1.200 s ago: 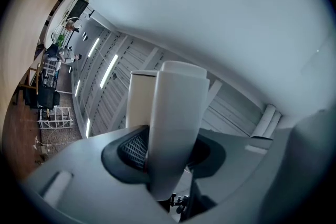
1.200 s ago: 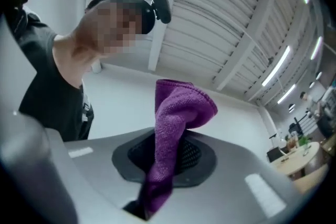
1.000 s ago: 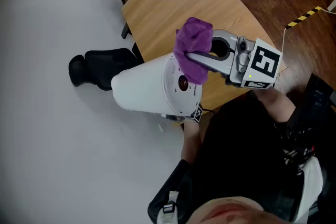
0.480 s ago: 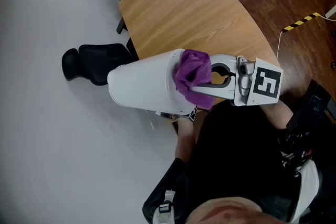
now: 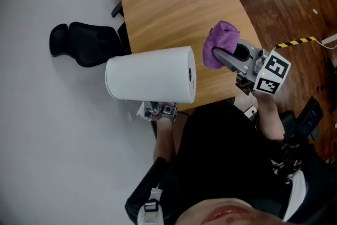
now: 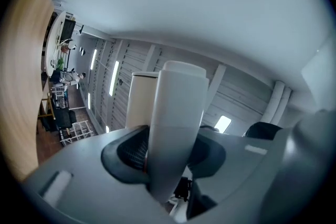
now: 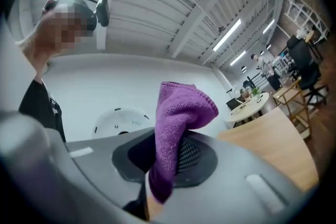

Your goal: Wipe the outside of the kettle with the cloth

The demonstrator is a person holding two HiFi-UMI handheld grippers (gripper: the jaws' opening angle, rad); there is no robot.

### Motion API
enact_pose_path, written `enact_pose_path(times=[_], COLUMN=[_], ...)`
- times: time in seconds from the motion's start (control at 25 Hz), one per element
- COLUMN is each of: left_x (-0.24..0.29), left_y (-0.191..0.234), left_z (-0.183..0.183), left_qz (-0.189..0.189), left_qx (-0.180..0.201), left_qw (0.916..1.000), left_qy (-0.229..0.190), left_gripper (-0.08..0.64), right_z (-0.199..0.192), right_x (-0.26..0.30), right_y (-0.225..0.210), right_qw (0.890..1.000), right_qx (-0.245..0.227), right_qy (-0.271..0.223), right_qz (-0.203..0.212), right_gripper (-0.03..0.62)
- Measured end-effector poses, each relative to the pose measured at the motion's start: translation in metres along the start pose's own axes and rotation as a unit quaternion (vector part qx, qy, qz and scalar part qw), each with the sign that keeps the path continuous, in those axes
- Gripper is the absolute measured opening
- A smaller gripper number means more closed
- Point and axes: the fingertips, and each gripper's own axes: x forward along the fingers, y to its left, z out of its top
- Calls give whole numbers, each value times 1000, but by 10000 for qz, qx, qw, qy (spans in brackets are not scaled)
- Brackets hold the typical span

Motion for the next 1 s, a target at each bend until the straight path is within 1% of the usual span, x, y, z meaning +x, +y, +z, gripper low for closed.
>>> enact_pose_path(times=[0.08,0.12,0.16,0.2,0.28,0.32,0.4,0.44,0.52,0.56,0.6,0.64,0.68,0.72,0.76,0.8,0.84,0.88,0.92,0.96,1.0], left_x=[5,8,12,13,8,2,0,-1,-8,-11,-13,-16,-20,-25,-31,-37,-42,-47,-52,-55,-58], left_y=[-3,-4,-6,-6,-2,3,3,-6,-31,-37,-37,-33,-28,-22,-16,-9,-2,5,13,20,27], left_z=[-13,-20,-28,-36,-47,-50,-55,-59,-71,-78,-86,-93,-100,-107,-113,-119,-124,-128,-129,-130,-131], left_qz=[175,272,374,480,752,930,1312,1521,1895,1968,1938,1868,1818,1793,1770,1731,1669,1593,1519,1449,1384], left_qx=[277,416,549,670,868,950,1116,1191,1276,1351,1498,1659,1774,1851,1918,1993,2079,2167,2249,2327,2408], left_qw=[9993,9981,9962,9935,9853,9797,9646,9550,9339,9224,9099,8964,8828,8691,8536,8352,8149,7956,7809,7723,7684], left_qy=[197,357,562,791,1263,1502,1999,2248,2752,3038,3349,3662,3950,4222,4508,4824,5147,5429,5626,5731,5766], left_gripper=[74,74,75,75,77,77,74,74,67,63,61,61,60,60,60,60,60,61,61,61,63], right_z=[-18,-30,-41,-49,-56,-57,-70,-87,-130,-148,-165,-185,-209,-233,-256,-277,-294,-309,-320,-330,-338], right_x=[5,8,10,9,7,9,21,28,34,32,27,19,11,4,-2,-6,-10,-16,-23,-31,-39], right_y=[-6,-8,-11,-16,-29,-31,-19,-5,20,26,23,11,-4,-19,-35,-51,-67,-80,-92,-104,-114], right_qw=[9978,9954,9932,9916,9878,9846,9746,9685,9606,9588,9579,9580,9583,9563,9505,9429,9355,9281,9205,9129,9054], right_qx=[208,270,300,280,36,-127,-331,-381,-392,-262,-25,332,865,1544,2216,2753,3145,3443,3678,3863,4008], right_qy=[596,884,1104,1263,1536,1707,2200,2457,2749,2822,2859,2839,2720,2483,2179,1875,1607,1398,1246,1138,1063], right_qz=[213,246,209,85,-273,-353,-251,-165,-115,-183,-250,-238,-135,-17,43,20,-78,-237,-440,-670,-910], right_gripper=[57,57,57,54,46,48,48,45,44,43,41,39,40,37,37,37,37,37,35,37,37])
